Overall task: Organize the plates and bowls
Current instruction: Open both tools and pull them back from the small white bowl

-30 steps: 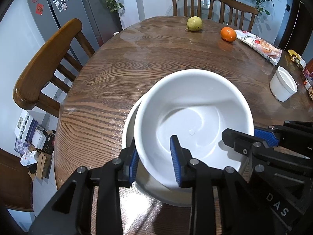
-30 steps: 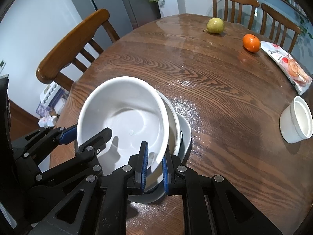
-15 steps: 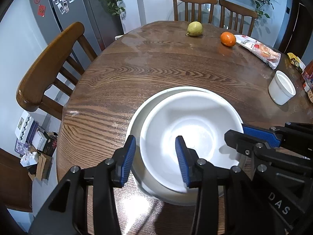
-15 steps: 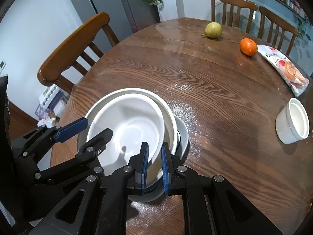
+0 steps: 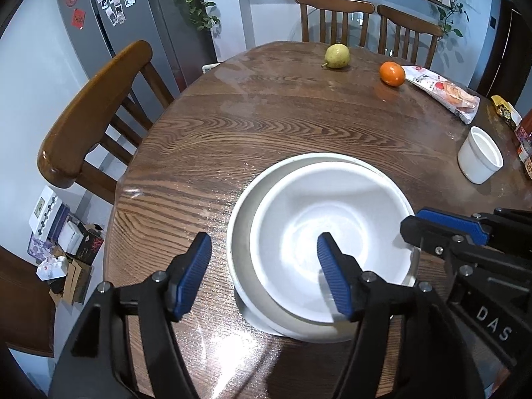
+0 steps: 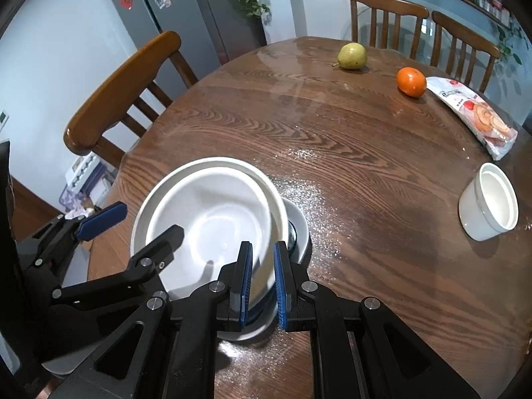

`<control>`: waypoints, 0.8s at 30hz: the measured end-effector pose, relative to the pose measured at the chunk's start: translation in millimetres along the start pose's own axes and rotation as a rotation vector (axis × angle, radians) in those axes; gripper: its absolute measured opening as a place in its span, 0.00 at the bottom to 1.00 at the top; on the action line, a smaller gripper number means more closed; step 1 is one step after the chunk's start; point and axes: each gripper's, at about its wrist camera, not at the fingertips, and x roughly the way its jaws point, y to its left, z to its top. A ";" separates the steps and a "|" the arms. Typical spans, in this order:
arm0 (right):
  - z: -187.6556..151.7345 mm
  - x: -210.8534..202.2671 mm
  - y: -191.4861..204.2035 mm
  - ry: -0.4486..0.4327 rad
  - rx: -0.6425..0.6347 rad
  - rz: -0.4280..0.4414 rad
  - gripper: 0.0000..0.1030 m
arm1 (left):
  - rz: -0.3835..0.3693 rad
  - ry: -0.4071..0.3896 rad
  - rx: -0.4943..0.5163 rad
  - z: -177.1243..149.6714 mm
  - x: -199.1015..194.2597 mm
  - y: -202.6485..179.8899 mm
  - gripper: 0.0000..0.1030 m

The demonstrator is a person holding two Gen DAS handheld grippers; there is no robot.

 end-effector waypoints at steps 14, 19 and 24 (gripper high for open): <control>-9.2 -17.3 -13.0 -0.040 0.021 -0.018 0.58 | 0.035 -0.016 -0.022 -4.1 -10.9 3.4 0.88; -14.7 -23.4 -16.7 -0.050 0.004 -0.006 0.58 | 0.040 -0.018 -0.030 -7.4 -15.0 4.7 0.94; -19.9 -28.0 -24.3 -0.063 0.006 0.007 0.58 | 0.034 -0.021 -0.054 -11.6 -21.8 5.9 0.98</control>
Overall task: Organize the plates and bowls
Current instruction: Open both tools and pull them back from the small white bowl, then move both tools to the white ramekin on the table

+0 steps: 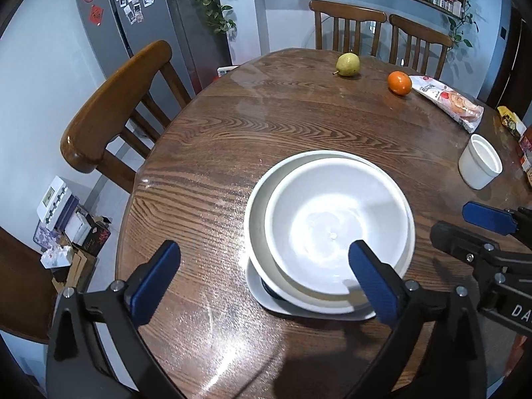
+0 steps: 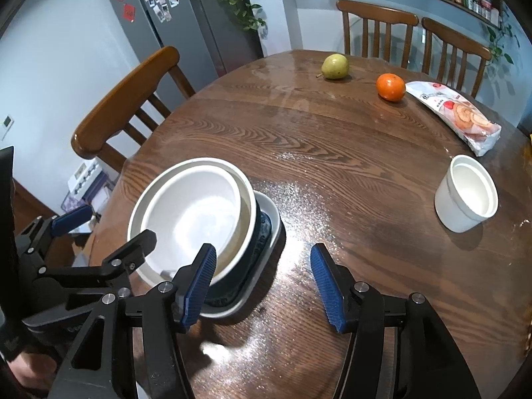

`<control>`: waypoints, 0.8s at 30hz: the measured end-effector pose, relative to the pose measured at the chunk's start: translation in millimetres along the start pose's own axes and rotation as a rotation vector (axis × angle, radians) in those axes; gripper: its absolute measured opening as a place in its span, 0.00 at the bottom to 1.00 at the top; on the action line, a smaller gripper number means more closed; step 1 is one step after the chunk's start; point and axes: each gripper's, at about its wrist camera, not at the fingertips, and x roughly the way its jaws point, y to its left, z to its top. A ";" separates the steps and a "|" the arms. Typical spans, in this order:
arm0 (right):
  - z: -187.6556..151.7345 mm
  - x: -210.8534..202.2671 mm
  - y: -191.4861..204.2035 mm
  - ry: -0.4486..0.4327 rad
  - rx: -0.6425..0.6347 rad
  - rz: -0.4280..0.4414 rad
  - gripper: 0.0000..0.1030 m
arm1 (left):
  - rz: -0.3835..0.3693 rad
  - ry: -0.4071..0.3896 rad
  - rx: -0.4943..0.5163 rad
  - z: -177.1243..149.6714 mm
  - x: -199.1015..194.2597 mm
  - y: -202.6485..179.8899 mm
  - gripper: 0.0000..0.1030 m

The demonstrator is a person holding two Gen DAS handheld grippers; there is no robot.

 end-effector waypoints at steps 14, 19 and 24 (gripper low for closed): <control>-17.0 -21.3 -15.3 -0.025 -0.014 0.061 0.58 | -0.012 -0.007 -0.011 -14.1 -16.8 -13.9 0.99; -23.3 -25.6 -22.0 -0.030 -0.011 0.085 0.58 | -0.003 -0.016 -0.011 -19.4 -23.3 -20.2 0.99; -29.9 -29.7 -31.2 -0.031 -0.006 0.101 0.58 | 0.007 -0.026 -0.008 -20.6 -28.5 -29.7 0.99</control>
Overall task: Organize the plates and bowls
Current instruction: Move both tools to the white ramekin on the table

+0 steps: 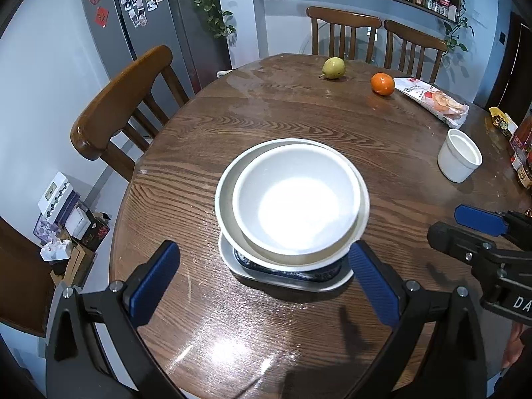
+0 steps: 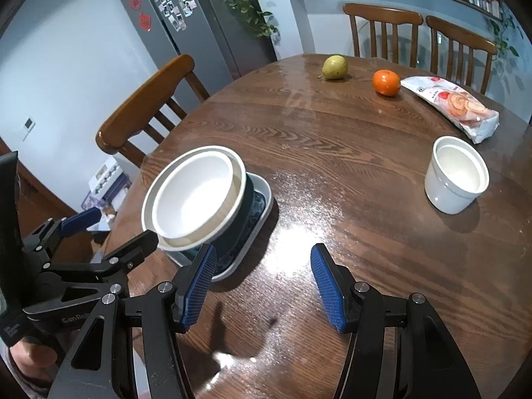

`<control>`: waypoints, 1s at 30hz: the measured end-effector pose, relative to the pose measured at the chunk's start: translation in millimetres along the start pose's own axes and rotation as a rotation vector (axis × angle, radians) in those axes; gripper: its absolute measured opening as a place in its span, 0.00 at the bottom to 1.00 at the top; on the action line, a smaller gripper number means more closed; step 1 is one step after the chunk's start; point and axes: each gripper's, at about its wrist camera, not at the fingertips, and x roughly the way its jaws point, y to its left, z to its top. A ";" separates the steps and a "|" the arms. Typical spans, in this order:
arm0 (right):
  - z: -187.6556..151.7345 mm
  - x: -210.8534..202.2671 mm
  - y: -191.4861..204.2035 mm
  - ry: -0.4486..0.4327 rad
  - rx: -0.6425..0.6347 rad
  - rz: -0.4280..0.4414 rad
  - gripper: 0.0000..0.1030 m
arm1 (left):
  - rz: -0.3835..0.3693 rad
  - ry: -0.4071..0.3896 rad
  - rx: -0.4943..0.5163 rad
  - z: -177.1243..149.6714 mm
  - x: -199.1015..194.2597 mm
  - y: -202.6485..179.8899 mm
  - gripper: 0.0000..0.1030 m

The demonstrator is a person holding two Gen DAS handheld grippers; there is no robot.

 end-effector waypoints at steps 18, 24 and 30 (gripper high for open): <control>-11.2 -32.5 -57.5 -0.037 0.044 -0.011 0.58 | -0.009 -0.059 0.042 5.0 -16.1 -61.7 0.99; -12.0 -44.9 -80.2 -0.052 0.061 -0.013 0.58 | -0.016 -0.060 0.061 6.1 -15.7 -83.2 0.99; -10.9 -52.4 -103.9 -0.070 0.087 -0.025 0.58 | -0.025 -0.072 0.085 13.9 -14.1 -108.4 0.99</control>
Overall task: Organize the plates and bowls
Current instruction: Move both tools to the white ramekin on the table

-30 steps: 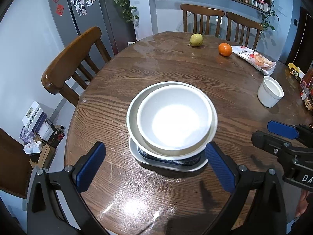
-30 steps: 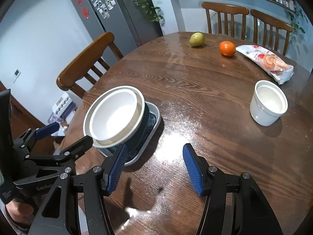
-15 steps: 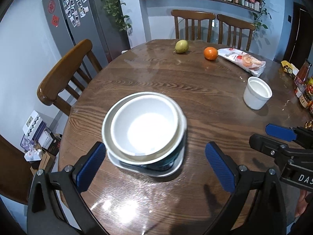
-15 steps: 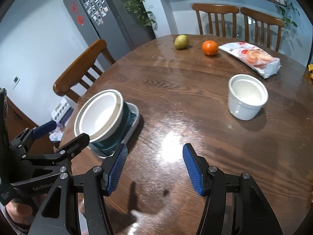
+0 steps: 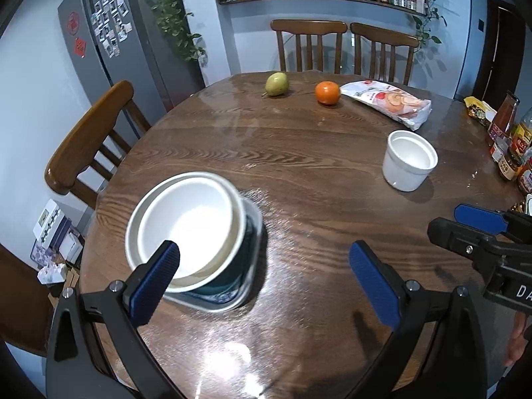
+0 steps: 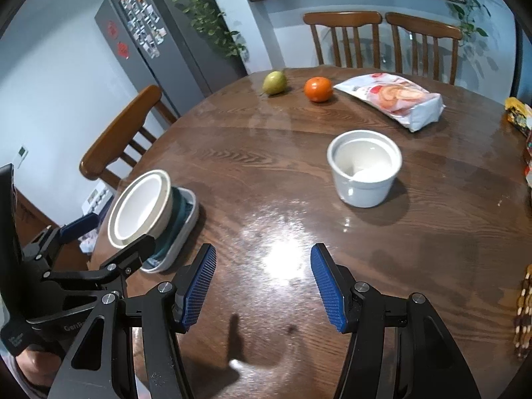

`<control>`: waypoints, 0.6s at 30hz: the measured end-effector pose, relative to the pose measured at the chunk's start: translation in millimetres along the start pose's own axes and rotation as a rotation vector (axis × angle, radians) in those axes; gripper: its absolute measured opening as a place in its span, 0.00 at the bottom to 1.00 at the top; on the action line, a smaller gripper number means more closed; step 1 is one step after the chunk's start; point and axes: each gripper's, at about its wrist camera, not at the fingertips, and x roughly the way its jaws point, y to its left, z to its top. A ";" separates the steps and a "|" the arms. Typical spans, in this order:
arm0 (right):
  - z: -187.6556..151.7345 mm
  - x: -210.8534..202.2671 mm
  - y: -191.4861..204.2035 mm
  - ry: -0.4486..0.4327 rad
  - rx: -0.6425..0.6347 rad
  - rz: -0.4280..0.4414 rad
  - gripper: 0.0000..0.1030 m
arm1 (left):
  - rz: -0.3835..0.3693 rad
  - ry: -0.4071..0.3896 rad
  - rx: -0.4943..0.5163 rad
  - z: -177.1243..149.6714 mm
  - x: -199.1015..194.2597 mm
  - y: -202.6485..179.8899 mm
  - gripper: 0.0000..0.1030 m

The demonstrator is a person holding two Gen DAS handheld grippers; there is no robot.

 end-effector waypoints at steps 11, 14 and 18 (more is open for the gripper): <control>16.8 -13.6 -61.3 -0.063 0.123 -0.077 0.58 | -0.042 -0.030 0.085 33.3 19.7 -58.3 0.99; 19.7 -15.7 -77.4 -0.069 0.154 -0.094 0.58 | -0.053 -0.033 0.099 38.0 24.2 -71.3 0.99; 26.2 -10.5 -84.4 -0.067 0.148 -0.114 0.58 | -0.104 -0.027 0.086 52.7 36.9 -83.4 0.99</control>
